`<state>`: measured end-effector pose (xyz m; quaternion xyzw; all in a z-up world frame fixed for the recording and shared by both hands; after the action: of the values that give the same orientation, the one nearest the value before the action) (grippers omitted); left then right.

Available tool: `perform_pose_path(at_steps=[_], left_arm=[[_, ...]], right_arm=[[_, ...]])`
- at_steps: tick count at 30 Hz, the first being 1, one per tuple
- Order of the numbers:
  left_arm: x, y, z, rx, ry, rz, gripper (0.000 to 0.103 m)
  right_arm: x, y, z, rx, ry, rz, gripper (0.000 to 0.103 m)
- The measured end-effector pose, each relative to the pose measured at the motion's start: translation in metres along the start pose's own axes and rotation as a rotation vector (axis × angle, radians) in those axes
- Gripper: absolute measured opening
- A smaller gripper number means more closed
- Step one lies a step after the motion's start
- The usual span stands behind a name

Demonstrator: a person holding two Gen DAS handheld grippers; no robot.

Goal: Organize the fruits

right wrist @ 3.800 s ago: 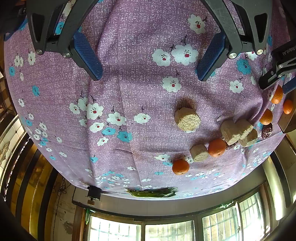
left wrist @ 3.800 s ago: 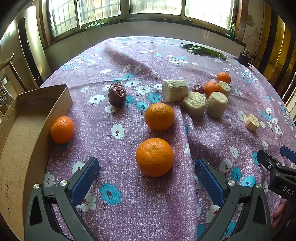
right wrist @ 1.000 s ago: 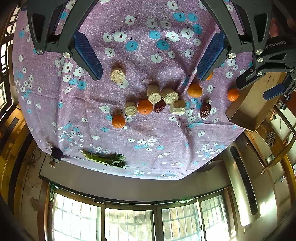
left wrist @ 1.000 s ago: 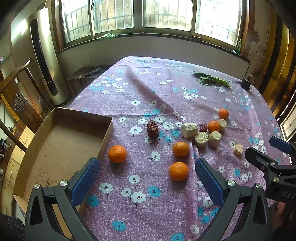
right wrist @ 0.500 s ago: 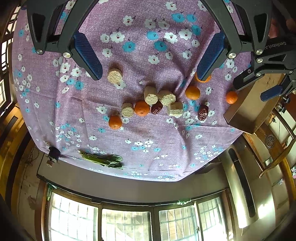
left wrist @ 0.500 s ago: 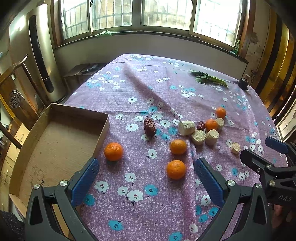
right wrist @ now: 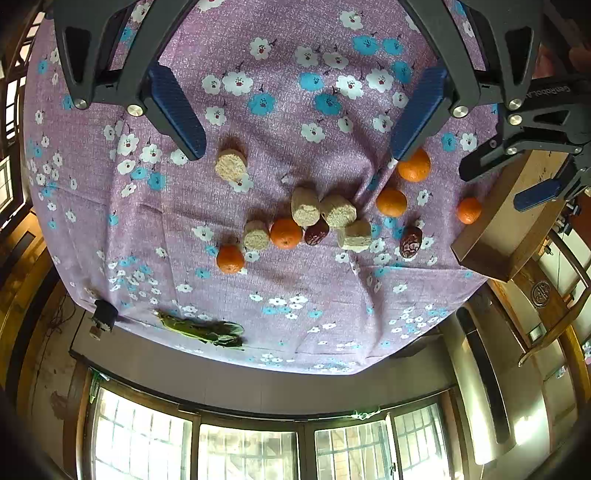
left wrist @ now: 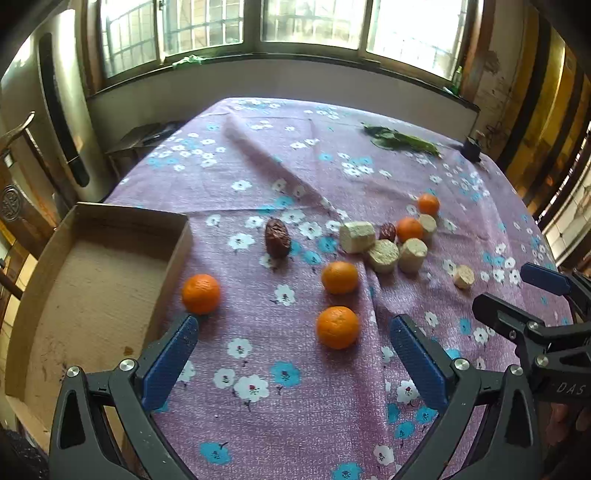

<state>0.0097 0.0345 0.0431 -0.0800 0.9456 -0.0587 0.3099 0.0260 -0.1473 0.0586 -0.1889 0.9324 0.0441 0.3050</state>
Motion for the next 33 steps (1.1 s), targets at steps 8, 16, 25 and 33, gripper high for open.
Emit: perform_pose_path(at_steps=[8, 16, 25, 33], left_arm=[[0.008, -0.006, 0.031, 0.014, 0.061, 0.037, 0.103], [0.007, -0.006, 0.045, 0.002, 0.083, 0.035, 0.103], [0.006, -0.002, 0.060, -0.002, 0.110, 0.025, 0.091], [0.012, -0.016, 0.065, 0.105, 0.148, 0.042, 0.062]], right_arm=[[0.013, -0.010, 0.008, -0.017, 0.038, 0.035, 0.087], [0.012, -0.011, 0.013, -0.028, 0.048, 0.034, 0.084], [0.011, -0.009, 0.022, -0.042, 0.065, 0.029, 0.081], [0.008, -0.005, 0.028, -0.064, 0.080, 0.012, 0.073]])
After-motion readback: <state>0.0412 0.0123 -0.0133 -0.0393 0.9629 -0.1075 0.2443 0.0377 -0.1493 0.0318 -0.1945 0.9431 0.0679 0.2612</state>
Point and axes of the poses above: each gripper's, at about its wrist camera, not at the fingertips, and z roughly the way its jaws point, y to its left, x to its underside, the point moved 4 cm from there along z, roughly the way its jaws point, and after that the axes turned 10 degrees about -z, right-handed, at the moved point
